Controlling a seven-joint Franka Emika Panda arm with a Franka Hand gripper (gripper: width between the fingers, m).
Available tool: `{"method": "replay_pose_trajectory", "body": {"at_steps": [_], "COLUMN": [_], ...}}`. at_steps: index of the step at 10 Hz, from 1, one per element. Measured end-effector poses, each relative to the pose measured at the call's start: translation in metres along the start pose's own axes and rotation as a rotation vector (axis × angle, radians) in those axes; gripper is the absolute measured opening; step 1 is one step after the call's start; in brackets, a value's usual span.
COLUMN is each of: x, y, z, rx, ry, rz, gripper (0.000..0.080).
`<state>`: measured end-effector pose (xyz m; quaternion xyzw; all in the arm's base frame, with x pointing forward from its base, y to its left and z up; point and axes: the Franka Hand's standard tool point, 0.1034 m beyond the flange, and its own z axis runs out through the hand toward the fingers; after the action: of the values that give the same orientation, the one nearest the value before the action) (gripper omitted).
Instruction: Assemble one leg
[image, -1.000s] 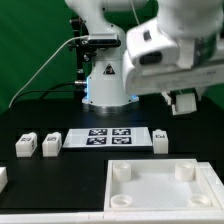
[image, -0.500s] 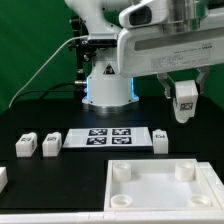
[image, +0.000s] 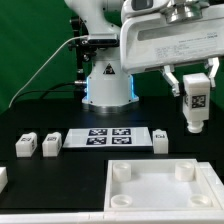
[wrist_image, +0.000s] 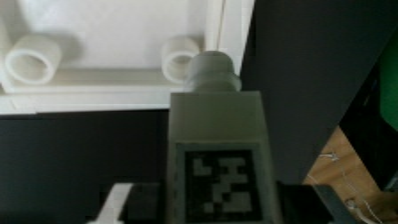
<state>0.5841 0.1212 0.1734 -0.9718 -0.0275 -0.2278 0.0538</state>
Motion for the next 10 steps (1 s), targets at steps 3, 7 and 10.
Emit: {"method": "replay_pose_trajectory", "body": {"at_steps": [3,7,10], "x": [0.01,0.005,0.013], "y": [-0.008,-0.01,0.013], "z": [0.01,0.026,0.051], "rx": [0.011,0.016,-0.021], "ry": [0.011,0.044,0.041], "rz": [-0.034,-0.045,-0.098], "gripper": [0.0291,0.0291,0.0291]}}
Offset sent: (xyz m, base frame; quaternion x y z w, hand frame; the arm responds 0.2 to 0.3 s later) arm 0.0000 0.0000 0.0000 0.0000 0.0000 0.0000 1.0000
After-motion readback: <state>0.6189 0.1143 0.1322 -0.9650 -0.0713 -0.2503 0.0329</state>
